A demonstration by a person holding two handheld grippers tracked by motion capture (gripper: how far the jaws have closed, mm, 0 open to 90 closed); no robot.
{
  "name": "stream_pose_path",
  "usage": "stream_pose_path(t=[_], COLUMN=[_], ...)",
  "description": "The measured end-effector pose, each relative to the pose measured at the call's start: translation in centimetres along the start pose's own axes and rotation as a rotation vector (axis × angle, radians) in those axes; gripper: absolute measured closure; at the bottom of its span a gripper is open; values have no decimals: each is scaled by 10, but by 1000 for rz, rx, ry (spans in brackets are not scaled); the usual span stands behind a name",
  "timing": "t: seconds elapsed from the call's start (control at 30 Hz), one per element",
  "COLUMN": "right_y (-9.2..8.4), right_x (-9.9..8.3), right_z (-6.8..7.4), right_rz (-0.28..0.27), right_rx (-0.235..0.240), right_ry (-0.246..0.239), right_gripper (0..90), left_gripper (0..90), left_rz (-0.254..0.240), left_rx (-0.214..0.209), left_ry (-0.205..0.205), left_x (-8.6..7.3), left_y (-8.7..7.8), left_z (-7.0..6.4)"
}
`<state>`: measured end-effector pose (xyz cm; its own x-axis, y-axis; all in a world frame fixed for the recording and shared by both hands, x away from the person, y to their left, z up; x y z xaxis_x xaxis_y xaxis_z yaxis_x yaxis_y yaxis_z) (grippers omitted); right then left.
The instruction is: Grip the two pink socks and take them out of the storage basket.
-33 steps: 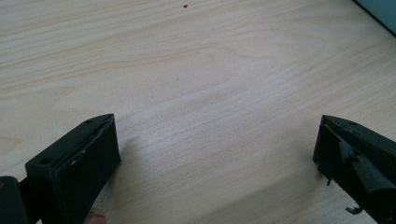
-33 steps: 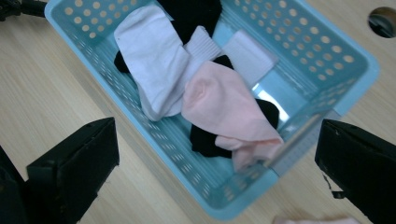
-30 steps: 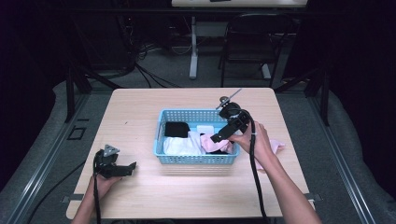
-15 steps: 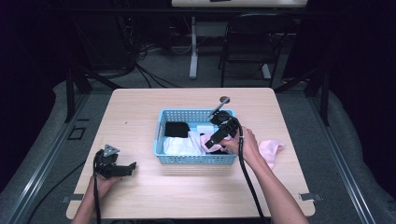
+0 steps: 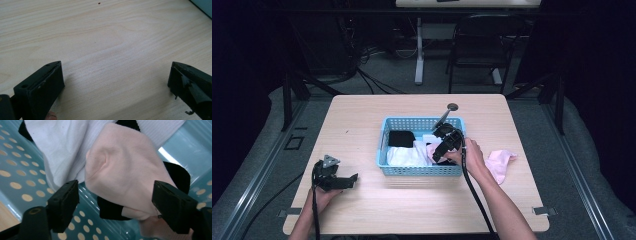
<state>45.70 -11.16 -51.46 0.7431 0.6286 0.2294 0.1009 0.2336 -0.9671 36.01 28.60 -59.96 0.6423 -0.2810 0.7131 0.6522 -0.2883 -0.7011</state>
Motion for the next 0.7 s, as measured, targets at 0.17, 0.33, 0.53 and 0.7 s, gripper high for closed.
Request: stream_pose_path(t=[0.17, 0.33, 0.53, 0.7], right_y=[8, 15, 21, 22], right_x=[2, 2, 2, 1], right_z=[-3, -5, -8, -9], right_rz=[39, 64, 87, 72], right_rx=[-9, -24, -41, -30], right_ry=[8, 20, 24, 44], right_gripper=[343, 434, 675, 805], left_gripper=[3, 3, 4, 3], left_rz=[0, 0, 0, 0], left_rx=[0, 0, 0, 0], left_ry=[0, 0, 0, 0], left_x=[0, 0, 0, 0], left_y=[0, 0, 0, 0], left_z=[0, 0, 0, 0])
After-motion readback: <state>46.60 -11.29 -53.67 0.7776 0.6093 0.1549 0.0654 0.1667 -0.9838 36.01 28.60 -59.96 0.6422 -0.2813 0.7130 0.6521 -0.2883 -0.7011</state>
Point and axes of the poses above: each handheld gripper's, and its own axes: y roughly forward along the jaws, x roughly out of its top, z roughly to its left, the point moved 1 cm from there along y, roughly forward along the jaws
